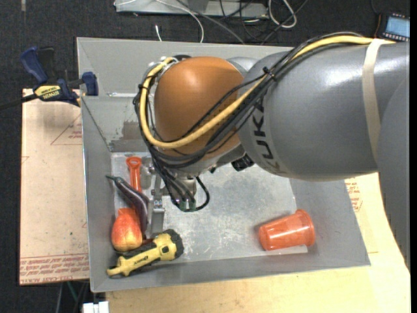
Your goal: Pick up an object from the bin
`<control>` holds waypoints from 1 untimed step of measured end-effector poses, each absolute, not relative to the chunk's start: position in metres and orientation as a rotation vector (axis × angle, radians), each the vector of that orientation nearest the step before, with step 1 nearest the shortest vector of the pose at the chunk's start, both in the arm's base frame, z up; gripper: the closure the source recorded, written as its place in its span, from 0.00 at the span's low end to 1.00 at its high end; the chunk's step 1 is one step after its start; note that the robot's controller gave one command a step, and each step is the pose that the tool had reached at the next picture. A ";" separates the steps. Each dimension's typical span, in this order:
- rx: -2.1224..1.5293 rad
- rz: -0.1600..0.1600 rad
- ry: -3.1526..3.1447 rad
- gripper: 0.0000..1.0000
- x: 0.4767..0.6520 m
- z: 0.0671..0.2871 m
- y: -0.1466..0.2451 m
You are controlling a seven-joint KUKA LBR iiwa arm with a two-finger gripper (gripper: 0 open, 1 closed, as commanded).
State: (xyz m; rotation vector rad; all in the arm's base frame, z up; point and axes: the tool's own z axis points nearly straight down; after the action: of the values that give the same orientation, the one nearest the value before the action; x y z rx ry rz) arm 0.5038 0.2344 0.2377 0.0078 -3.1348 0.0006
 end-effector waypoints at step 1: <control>0.000 -0.002 -3.142 0.00 0.506 0.241 0.233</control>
Offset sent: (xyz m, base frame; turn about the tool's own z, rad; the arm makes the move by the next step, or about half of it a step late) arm 0.0587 -0.0044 -0.1677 0.1996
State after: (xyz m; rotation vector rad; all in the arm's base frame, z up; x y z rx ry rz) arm 0.5059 0.2331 0.2414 -0.0005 -3.1418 -0.0017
